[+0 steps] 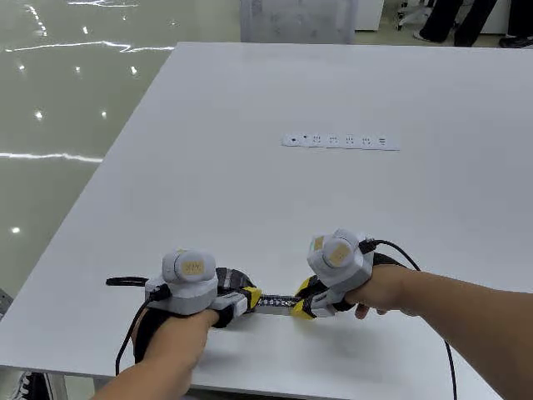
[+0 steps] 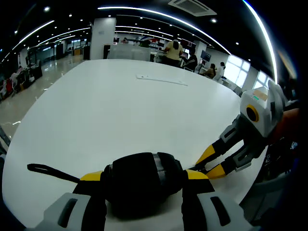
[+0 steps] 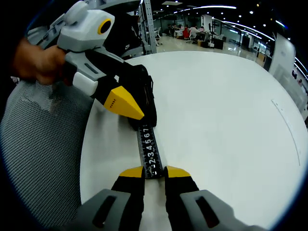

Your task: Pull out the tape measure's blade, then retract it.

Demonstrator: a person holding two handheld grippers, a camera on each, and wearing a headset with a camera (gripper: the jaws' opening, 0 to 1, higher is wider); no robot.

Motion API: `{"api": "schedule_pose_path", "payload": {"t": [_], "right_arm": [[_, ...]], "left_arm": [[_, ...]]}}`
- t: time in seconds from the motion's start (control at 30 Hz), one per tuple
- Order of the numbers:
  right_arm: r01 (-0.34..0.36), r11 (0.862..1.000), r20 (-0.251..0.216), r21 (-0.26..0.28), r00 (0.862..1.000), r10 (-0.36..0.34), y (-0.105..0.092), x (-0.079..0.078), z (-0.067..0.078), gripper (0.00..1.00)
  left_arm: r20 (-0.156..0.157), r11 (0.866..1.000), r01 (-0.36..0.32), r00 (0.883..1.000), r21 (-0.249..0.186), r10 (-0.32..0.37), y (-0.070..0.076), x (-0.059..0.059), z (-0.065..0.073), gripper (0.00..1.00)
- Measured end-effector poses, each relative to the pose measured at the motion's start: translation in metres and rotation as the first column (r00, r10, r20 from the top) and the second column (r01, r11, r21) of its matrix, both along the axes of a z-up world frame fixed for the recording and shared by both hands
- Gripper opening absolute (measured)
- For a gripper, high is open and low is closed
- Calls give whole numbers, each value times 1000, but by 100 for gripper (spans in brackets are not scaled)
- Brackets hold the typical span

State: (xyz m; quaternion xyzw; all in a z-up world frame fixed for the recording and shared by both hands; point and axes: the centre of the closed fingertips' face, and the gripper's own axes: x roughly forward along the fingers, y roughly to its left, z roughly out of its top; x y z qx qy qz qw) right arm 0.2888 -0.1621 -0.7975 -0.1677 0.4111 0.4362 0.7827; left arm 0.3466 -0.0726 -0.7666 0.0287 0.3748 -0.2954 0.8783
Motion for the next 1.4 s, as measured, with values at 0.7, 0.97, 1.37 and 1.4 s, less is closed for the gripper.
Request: {"api": "schedule_pose_path", "payload": {"t": [0.7,0.97,1.37,1.4], "right_arm": [[16,1000,20,16,1000,-16,15,7,0,15],[4,1000,25,7,1000,-4,18,9,0,15],[-11,1000,22,4,1000,11,27,13,1,14],[-11,1000,21,4,1000,11,27,14,1,14]], "left_arm": [[-3,1000,2,1000,-4,-2,1,1,0,60],[-6,1000,3,1000,-8,-3,1,0,0,60],[-18,1000,0,1000,-26,0,2,0,1,59],[-18,1000,0,1000,-27,-1,2,0,1,59]]}}
